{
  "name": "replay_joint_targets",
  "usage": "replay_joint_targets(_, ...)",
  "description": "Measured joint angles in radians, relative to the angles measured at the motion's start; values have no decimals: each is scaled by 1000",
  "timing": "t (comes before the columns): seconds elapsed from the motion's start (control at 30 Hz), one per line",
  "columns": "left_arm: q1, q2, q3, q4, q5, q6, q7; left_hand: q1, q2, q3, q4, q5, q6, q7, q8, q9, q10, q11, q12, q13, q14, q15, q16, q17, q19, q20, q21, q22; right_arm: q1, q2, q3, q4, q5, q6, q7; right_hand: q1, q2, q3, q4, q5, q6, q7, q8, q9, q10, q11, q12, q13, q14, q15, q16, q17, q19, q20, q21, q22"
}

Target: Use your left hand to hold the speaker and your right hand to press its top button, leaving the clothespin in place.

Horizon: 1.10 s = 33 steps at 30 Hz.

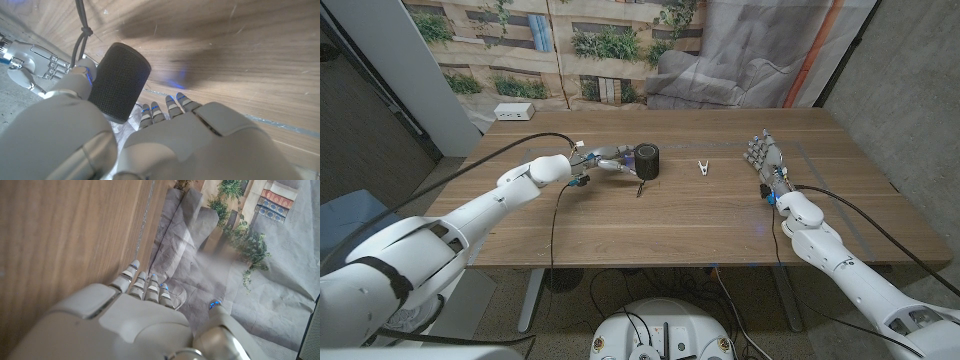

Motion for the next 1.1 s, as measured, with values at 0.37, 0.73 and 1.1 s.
replay_joint_targets(0.37,-2,-20,13,2,26,17,45,48,-7,-17,0,-1,69,-5,19,0,77,-18,8,0,76,-3,7,0,-11,0,4,0,-20,-11,13,-12,10,5,1,0,0,-1,-7,0,0,0,0,0,0,0,0,0,0,0,0,0,0,0,0,0)
replay_joint_targets(0.73,-17,-49,30,26,44,17,82,77,-9,-33,-1,-5,116,3,26,0,125,-21,8,0,128,-4,7,0,22,3,4,0,-34,-18,22,-13,21,13,13,0,0,-1,-7,0,0,0,0,0,0,0,0,0,0,0,0,0,0,0,0,0)
replay_joint_targets(1.1,-31,-73,43,57,60,10,117,101,-12,-55,0,-9,142,4,33,0,167,-31,8,0,171,-7,7,0,43,1,8,0,-45,-24,29,-15,27,19,16,0,0,-1,-7,-6,0,0,0,0,0,0,0,0,0,0,7,-5,0,0,0,0)
